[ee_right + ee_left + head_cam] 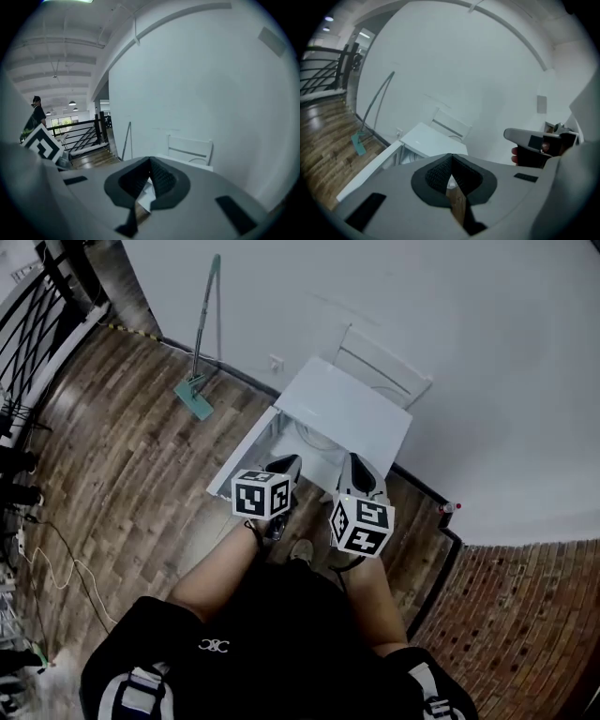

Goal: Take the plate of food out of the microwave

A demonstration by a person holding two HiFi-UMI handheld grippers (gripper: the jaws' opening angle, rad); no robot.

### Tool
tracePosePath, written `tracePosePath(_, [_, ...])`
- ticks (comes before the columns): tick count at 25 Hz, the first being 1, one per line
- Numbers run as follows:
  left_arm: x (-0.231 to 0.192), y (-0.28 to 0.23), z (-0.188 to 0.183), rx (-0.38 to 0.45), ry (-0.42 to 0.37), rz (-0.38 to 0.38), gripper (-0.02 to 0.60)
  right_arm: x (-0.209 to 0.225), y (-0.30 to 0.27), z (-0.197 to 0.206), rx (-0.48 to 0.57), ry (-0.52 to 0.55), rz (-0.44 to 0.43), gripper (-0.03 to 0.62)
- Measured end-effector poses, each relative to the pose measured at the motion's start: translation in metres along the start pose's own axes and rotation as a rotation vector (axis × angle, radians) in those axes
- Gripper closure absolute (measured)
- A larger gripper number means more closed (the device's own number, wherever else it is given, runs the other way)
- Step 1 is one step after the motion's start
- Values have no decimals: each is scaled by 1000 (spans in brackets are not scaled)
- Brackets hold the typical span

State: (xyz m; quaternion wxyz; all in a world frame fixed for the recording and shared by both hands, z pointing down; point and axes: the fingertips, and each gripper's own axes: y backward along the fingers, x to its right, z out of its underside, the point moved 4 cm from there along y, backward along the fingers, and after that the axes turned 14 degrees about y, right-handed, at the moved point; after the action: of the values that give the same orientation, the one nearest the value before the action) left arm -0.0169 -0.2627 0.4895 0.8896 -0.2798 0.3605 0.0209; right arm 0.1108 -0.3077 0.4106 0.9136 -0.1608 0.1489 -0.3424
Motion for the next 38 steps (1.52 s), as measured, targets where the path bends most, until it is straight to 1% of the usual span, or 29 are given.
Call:
tracePosePath(4, [-28, -20, 23, 26, 107, -90, 586, 14, -17, 15, -35, 46, -63, 582])
tracePosePath(5, [-34, -24, 29, 34, 139, -105, 586, 16, -21, 21, -51, 58, -80, 582])
tracePosePath(7, [-47, -35, 40, 36, 218, -110, 584, 18, -31, 36, -94, 83, -107, 582])
tracePosePath(10, [-69, -59, 56, 37, 363, -87, 580, 18, -46, 62, -154, 113, -142, 582])
tracePosePath(13, [-91, -97, 69, 44, 499, -17, 571, 19, -64, 84, -194, 155, -161, 582])
tracePosePath(16, [-116, -140, 77, 64, 615, 46, 491, 20, -77, 98, -216, 189, -163, 582])
tracePosePath(18, [-136, -165, 89, 72, 677, 37, 460, 18, -80, 110, -235, 203, -168, 582])
tracePosePath(19, [-147, -177, 95, 69, 696, 18, 455, 16, -81, 118, -251, 206, -171, 582])
tracePosePath(21, [-163, -203, 107, 53, 709, -14, 422, 16, -83, 133, -295, 217, -173, 582])
tracePosePath(23, [-172, -231, 121, 46, 725, -28, 390, 23, -82, 146, -343, 242, -172, 582])
tracePosePath(26, [-190, -266, 129, 68, 767, -48, 344, 32, -87, 164, -379, 267, -170, 582])
tracePosePath(31, [-212, -307, 142, 67, 809, -130, 322, 42, -92, 190, -416, 286, -155, 582])
tracePosePath(34, [-219, -328, 145, 65, 815, -157, 311, 54, -93, 203, -435, 318, -133, 582])
tracePosePath(38, [-230, -349, 144, 54, 805, -193, 296, 66, -90, 217, -455, 308, -116, 582])
